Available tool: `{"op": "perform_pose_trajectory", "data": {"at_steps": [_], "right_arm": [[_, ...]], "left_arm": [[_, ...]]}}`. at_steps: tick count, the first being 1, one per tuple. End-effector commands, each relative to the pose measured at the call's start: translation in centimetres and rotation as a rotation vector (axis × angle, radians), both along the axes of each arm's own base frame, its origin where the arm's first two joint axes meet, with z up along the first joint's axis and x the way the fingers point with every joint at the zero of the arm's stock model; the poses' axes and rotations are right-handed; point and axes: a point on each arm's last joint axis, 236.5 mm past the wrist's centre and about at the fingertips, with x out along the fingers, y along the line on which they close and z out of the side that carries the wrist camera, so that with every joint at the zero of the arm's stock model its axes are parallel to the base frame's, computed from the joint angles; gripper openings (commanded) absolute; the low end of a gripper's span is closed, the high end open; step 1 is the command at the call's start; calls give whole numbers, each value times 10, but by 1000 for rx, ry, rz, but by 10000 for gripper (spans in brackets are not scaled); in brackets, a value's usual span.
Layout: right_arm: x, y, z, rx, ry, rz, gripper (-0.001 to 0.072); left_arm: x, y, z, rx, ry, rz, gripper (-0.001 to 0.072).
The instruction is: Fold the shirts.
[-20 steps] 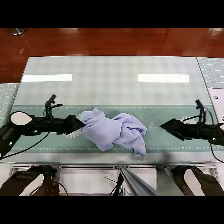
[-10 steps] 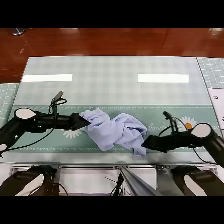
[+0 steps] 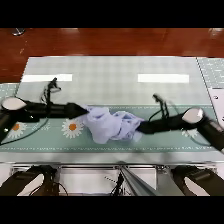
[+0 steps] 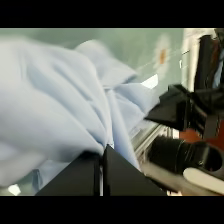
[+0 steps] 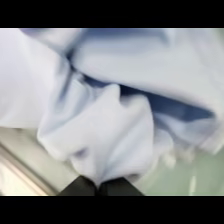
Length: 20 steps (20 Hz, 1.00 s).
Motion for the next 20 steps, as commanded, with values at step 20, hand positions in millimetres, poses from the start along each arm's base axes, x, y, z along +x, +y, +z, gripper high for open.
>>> {"op": "perform_pose_trajectory", "data": {"at_steps": [20], "right_arm": [[-93, -139, 502, -366, -1288, -337, 25]], "left_arm": [[-137, 92, 361, 428, -875, 323, 17]]}}
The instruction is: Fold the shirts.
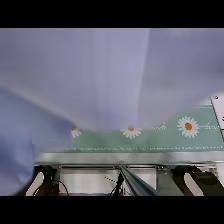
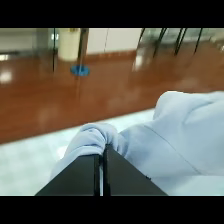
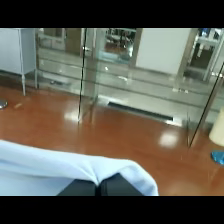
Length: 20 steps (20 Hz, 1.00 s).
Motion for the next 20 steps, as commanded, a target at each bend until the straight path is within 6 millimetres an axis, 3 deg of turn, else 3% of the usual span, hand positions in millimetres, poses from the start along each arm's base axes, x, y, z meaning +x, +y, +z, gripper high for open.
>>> {"op": "perform_pose_trajectory", "data": {"at_steps": [1, 3, 6, 8, 10, 12, 14, 18, 20], "right_arm": [[12, -7, -40, -4, 134, -26, 25], [35, -3, -78, 1, 267, -2, 25], [66, 1, -133, 9, 424, 26, 25], [91, -4, -174, 26, 522, 10, 25], [119, -15, -217, 21, 639, -30, 25], [157, -33, -260, -1, 747, -94, 25], [201, -41, -302, -5, 848, -117, 25], [292, -37, -384, 71, 960, -106, 25], [331, -29, -408, 132, 977, -85, 25]], "left_arm": [[-10, 3, -43, 50, 158, 4, 17], [2, -8, -72, 25, 261, -56, 17], [29, -25, -143, -38, 488, -158, 17], [58, -24, -198, -88, 600, -146, 17], [99, -16, -248, -156, 650, -80, 17], [141, -7, -291, -215, 685, -15, 17], [179, -9, -322, -250, 711, -11, 17], [257, -20, -378, -319, 729, 32, 18], [285, -20, -406, -325, 767, 67, 18]]}}
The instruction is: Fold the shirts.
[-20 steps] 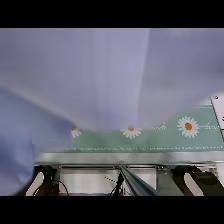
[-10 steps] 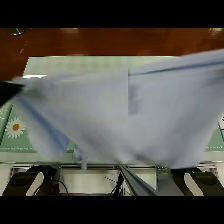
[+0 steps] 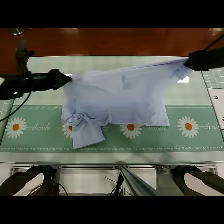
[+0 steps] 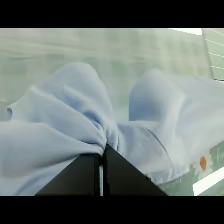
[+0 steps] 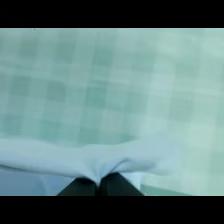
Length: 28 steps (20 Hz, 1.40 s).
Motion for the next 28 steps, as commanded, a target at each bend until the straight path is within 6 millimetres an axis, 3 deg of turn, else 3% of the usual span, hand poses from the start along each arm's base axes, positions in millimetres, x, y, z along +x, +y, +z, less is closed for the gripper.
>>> {"op": "perform_pose_trajectory", "data": {"at_steps": [1, 3, 5, 6, 7, 8, 9, 11, 14, 16, 18, 19, 22, 25, 28], "right_arm": [[73, 11, -56, 111, 33, -33, 25], [102, 16, -74, 186, 44, -92, 25], [116, 14, -92, 241, 88, -161, 26], [119, 13, -97, 273, 103, -181, 56], [120, 12, -97, 314, 112, -197, 347], [119, 7, -94, 338, 114, -203, 629], [113, -4, -89, 344, 134, -197, 619], [83, -34, -82, 329, 217, -188, 616], [19, -80, -90, 275, 372, -206, 616], [-6, -94, -102, 327, 349, -303, 616], [-38, -84, -129, 368, 319, -337, 616], [-58, -67, -143, 399, 318, -322, 615], [-112, -18, -161, 495, 318, -256, 616], [-133, -7, -171, 510, 299, -281, 615], [-138, -3, -174, 521, 317, -277, 616]], "left_arm": [[57, 0, -53, -2, 38, 75, 18], [71, -6, -69, -7, 71, 66, 19], [79, -9, -74, -25, 85, 73, 37], [79, -9, -75, -27, 87, 71, 294], [76, -11, -74, -34, 98, 56, 702], [68, -11, -73, -42, 125, 21, 706], [58, -8, -69, -47, 158, -32, 705], [22, 22, -73, -41, 334, -83, 704], [-59, 90, -107, 110, 602, -84, 704], [-101, 109, -125, 119, 653, -4, 704], [-132, 109, -141, 61, 640, 88, 705], [-143, 102, -145, 6, 615, 115, 704], [-155, 90, -148, -209, 590, 245, 705], [-155, 80, -160, -287, 549, 302, 705], [-148, 74, -171, -319, 497, 345, 705]]}}
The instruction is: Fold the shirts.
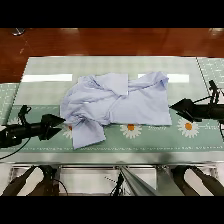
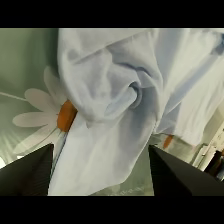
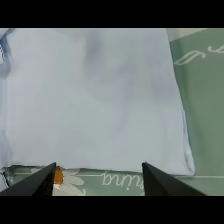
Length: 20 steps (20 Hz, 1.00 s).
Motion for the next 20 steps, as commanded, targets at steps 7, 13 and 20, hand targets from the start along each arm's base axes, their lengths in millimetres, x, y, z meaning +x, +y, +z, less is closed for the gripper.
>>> {"op": "perform_pose_trajectory", "data": {"at_steps": [7, 13, 20], "right_arm": [[-11, 13, -3, 43, -10, -7, 615], [-14, 16, -3, 54, 2, 3, 616], [2, -22, -13, -36, -9, -151, 615]], "left_arm": [[27, -19, -16, 41, -139, 66, 704], [20, -25, -37, 24, -57, 53, 700], [51, -26, -5, 12, -235, 28, 18]]}}
